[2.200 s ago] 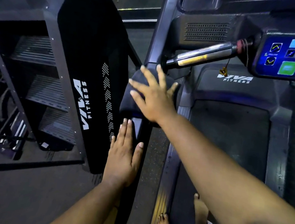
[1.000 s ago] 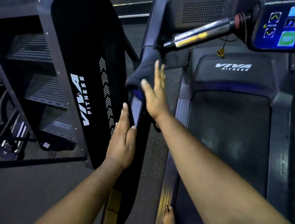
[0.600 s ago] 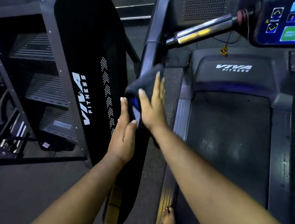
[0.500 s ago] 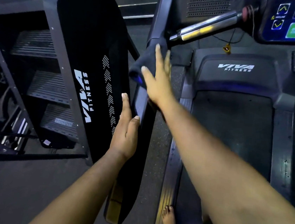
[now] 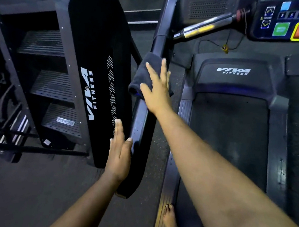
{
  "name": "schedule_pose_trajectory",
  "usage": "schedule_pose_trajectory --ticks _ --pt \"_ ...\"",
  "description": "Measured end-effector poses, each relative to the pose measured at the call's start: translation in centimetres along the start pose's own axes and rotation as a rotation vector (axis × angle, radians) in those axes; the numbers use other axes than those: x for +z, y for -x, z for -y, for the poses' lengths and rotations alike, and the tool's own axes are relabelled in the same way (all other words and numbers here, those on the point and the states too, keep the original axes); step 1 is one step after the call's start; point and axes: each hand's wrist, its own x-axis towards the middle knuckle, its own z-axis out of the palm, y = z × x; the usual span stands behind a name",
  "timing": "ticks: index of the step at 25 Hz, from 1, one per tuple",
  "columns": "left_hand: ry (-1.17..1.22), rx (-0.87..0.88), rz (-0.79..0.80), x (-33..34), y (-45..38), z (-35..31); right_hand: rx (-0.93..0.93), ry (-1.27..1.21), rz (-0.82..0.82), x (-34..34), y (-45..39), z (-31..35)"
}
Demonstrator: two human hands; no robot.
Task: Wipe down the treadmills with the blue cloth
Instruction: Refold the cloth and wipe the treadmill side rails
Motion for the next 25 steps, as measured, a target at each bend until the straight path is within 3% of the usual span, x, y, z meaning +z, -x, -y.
schedule_pose_trajectory --ticks 5,11,16,18,20,22,25 --pt "0.079 0.059 -0.058 -0.2 1.1 0.8 -0.041 -0.182 0.009 4.0 15.0 -2.4" --pt "0.029 0.143 -0.073 -0.1 0.7 0.9 0.174 -0.263 -0.028 1.8 5.9 -1.4" --pt "0.265 0.124 -0.26 -0.7 2.2 2.5 -0.19 0.038 0.058 4.9 19.7 -2.2" --pt "0.246 0.087 -0.25 -0.5 3.7 3.1 -0.225 0.087 0.097 4.2 18.3 -3.1" --pt "0.16 0.109 -0.202 -0.1 4.8 3.6 -0.135 0.05 0.065 3.1 13.4 -2.2" --pt "0.129 0.068 -0.172 0.2 5.1 3.6 0.049 -0.139 -0.012 2.6 10.4 -0.8" --pt "0.218 0.001 -0.16 0.0 5.1 3.6 0.125 -0.254 -0.048 4.4 14.5 -1.2"
